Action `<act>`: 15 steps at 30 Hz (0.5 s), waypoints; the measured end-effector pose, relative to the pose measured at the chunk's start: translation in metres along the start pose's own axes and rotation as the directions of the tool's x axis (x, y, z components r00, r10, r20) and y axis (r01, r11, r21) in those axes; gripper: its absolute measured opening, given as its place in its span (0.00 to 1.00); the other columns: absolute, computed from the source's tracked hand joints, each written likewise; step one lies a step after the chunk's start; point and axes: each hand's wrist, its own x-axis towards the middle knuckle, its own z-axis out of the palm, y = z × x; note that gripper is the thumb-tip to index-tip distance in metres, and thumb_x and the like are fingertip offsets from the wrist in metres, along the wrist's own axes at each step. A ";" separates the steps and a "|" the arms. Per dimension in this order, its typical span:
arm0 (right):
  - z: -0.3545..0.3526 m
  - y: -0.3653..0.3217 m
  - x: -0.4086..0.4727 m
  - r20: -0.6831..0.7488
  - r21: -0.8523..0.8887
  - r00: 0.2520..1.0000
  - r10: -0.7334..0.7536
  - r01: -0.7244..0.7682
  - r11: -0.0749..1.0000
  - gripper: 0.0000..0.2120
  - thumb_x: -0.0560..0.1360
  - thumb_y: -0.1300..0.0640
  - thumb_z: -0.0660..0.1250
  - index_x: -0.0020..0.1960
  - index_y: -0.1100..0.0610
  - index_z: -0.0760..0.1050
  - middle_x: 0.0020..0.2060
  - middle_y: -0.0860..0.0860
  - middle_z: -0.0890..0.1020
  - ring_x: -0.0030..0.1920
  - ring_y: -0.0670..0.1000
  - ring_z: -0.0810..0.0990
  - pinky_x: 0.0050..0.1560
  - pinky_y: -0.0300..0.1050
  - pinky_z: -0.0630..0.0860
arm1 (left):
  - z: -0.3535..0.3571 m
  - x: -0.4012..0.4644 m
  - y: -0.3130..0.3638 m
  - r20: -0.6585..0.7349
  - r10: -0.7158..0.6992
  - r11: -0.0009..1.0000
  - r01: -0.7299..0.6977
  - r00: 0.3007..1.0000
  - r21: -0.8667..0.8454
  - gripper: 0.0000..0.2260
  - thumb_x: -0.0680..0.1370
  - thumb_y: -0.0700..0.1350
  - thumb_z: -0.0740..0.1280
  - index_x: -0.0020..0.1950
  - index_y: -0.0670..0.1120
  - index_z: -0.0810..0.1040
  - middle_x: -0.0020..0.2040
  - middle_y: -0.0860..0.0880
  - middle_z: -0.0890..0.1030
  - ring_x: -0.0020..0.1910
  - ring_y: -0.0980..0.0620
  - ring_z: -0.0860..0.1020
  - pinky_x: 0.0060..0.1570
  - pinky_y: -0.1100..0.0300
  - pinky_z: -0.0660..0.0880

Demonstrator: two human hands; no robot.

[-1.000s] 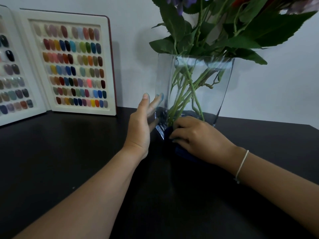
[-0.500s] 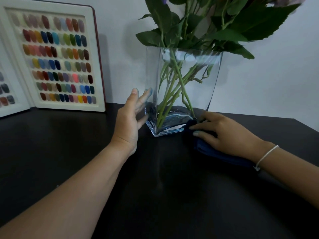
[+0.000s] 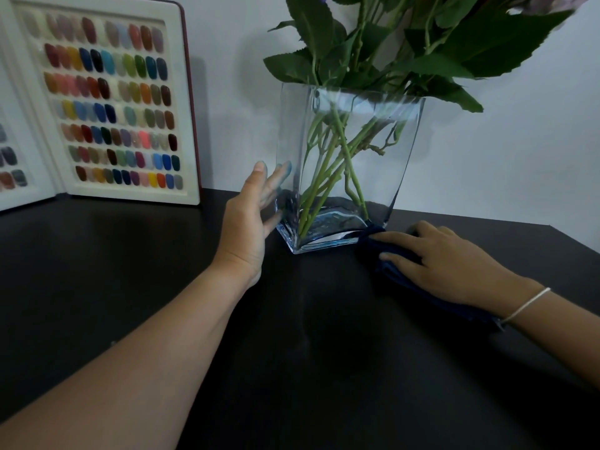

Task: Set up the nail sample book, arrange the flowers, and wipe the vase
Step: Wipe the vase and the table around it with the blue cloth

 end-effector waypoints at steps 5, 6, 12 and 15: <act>0.004 0.005 0.003 -0.024 -0.030 0.999 0.025 -0.025 0.999 0.22 0.74 0.39 0.47 0.68 0.36 0.58 0.50 0.48 0.68 0.56 0.54 0.69 0.53 0.53 0.70 | 0.001 0.001 0.000 -0.009 -0.011 1.000 0.011 1.000 -0.007 0.19 0.78 0.57 0.51 0.57 0.54 0.78 0.69 0.53 0.70 0.68 0.55 0.66 0.66 0.53 0.64; 0.004 0.004 0.003 -0.028 -0.019 0.999 0.022 -0.022 1.000 0.21 0.75 0.40 0.48 0.68 0.37 0.58 0.50 0.49 0.69 0.56 0.53 0.69 0.52 0.52 0.69 | 0.001 0.001 0.000 -0.012 -0.011 1.000 0.011 1.000 -0.009 0.19 0.78 0.57 0.51 0.56 0.54 0.78 0.69 0.53 0.70 0.68 0.55 0.66 0.66 0.53 0.64; 0.003 -0.012 0.001 -0.070 0.019 0.997 -0.034 0.035 0.999 0.21 0.76 0.43 0.52 0.68 0.44 0.62 0.53 0.50 0.71 0.58 0.53 0.71 0.52 0.51 0.68 | 0.005 0.000 0.001 -0.035 -0.003 1.000 0.002 0.999 -0.004 0.19 0.79 0.56 0.51 0.58 0.53 0.77 0.71 0.53 0.68 0.70 0.56 0.64 0.65 0.55 0.65; 0.003 -0.046 0.004 -0.071 0.070 0.987 -0.144 0.149 0.986 0.21 0.76 0.42 0.52 0.68 0.43 0.62 0.56 0.49 0.72 0.60 0.52 0.70 0.57 0.54 0.66 | 0.005 0.000 0.000 -0.033 -0.008 1.000 0.008 0.999 -0.005 0.19 0.79 0.56 0.51 0.59 0.52 0.77 0.71 0.52 0.68 0.70 0.56 0.63 0.64 0.55 0.65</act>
